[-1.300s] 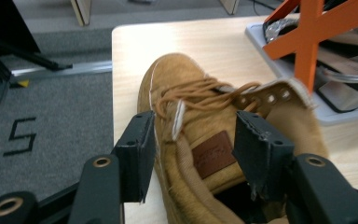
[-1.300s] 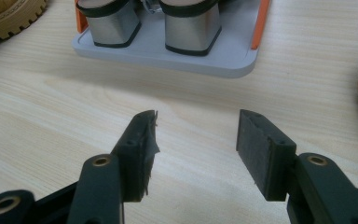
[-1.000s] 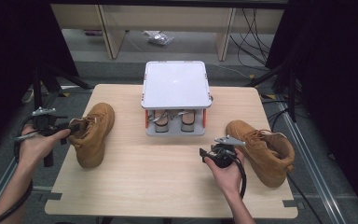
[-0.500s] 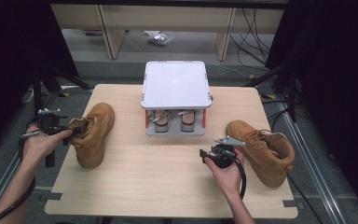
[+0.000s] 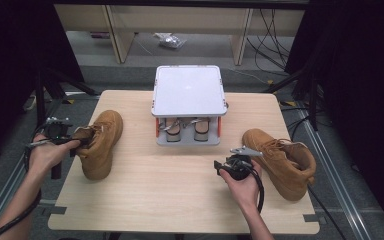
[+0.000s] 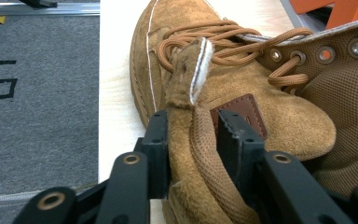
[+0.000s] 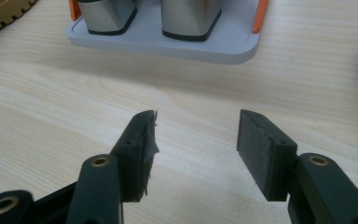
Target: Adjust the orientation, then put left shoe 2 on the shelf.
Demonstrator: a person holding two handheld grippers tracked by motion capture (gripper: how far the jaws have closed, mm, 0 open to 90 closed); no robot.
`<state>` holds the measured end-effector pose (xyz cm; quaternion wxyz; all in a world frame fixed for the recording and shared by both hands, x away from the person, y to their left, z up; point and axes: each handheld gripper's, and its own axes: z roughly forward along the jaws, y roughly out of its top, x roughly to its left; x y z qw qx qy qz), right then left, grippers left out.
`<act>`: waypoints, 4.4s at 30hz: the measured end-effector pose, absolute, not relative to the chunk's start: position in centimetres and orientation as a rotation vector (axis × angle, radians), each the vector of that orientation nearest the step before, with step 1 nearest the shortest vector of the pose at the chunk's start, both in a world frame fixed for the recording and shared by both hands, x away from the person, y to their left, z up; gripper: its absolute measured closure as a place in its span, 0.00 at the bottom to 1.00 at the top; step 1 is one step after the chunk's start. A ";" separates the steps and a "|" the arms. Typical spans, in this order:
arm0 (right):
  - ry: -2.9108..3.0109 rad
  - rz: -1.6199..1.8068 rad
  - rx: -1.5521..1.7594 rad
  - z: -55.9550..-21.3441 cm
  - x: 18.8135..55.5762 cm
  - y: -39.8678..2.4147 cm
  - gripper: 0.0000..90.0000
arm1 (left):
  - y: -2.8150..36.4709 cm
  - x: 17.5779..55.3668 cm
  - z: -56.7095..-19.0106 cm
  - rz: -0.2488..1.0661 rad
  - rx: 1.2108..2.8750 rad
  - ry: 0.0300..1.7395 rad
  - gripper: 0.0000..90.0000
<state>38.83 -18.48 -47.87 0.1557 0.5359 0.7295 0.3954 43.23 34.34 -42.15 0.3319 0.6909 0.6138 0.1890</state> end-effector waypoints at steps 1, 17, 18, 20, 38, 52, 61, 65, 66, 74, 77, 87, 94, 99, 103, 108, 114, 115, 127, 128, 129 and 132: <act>2.095 1.142 1.521 -47.9 38.9 -18.5 0.53 | 34.3 43.2 -42.1 0.494 1.803 1.618 0.77; 2.094 1.121 1.552 -48.0 38.9 -18.4 0.53 | 34.2 43.0 -42.2 0.464 1.688 1.659 0.85; 2.094 1.122 1.552 -48.0 38.9 -18.4 0.53 | 34.2 43.0 -42.2 0.468 1.682 1.656 0.86; 2.094 1.118 1.551 -48.0 38.9 -18.4 0.53 | 34.2 43.0 -42.1 0.479 1.687 1.653 0.86; 2.077 1.139 1.590 -48.1 38.9 -18.3 0.52 | 33.8 44.2 -40.8 0.538 1.677 1.590 0.90; 2.091 1.128 1.544 -48.2 39.0 -18.7 0.52 | 32.8 44.6 -39.9 0.547 1.648 1.525 0.90; 2.075 1.132 1.567 -48.1 38.9 -18.8 0.53 | 32.3 45.0 -38.7 0.570 1.612 1.484 0.91; 2.075 1.133 1.565 -48.1 38.9 -18.8 0.53 | 32.1 45.1 -38.3 0.582 1.602 1.494 0.91; 2.075 1.133 1.566 -48.1 38.9 -18.8 0.53 | 32.0 45.2 -38.2 0.583 1.601 1.494 0.91; 2.083 1.124 1.555 -48.3 39.0 -18.9 0.53 | 31.7 45.6 -38.0 0.588 1.586 1.496 0.91; 2.083 1.129 1.558 -48.5 39.0 -19.1 0.53 | 31.5 45.8 -38.0 0.597 1.590 1.488 0.91; 2.080 1.131 1.565 -48.6 39.0 -19.5 0.53 | 31.1 46.2 -37.3 0.595 1.567 1.489 0.91; 2.066 1.138 1.575 -48.5 38.9 -19.5 0.53 | 30.9 46.3 -36.6 0.607 1.545 1.495 0.91; 2.073 1.122 1.571 -48.3 39.0 -19.5 0.53 | 30.7 46.6 -36.3 0.605 1.542 1.494 0.91; 2.071 1.124 1.571 -48.3 38.9 -19.5 0.53 | 30.4 46.7 -36.1 0.605 1.538 1.500 0.91; 2.054 1.140 1.615 -48.2 38.8 -19.1 0.53 | 30.2 47.2 -36.0 0.602 1.541 1.495 0.91; 2.064 1.143 1.555 -48.1 38.9 -19.4 0.53 | 29.9 47.4 -35.4 0.605 1.526 1.494 0.91; 2.063 1.139 1.564 -48.1 38.9 -19.4 0.53 | 29.9 47.4 -35.2 0.607 1.524 1.501 0.91; 2.067 1.134 1.564 -48.1 38.7 -19.1 0.53 | 29.2 48.0 -34.2 0.607 1.511 1.485 0.91; 2.068 1.136 1.554 -48.1 38.8 -19.2 0.53 | 29.1 48.0 -34.1 0.609 1.512 1.482 0.91; 2.066 1.132 1.565 -48.1 38.8 -19.2 0.53 | 29.0 48.1 -34.1 0.610 1.511 1.482 0.91; 2.063 1.133 1.582 -48.0 38.7 -19.2 0.53 | 28.9 48.2 -33.9 0.610 1.509 1.483 0.91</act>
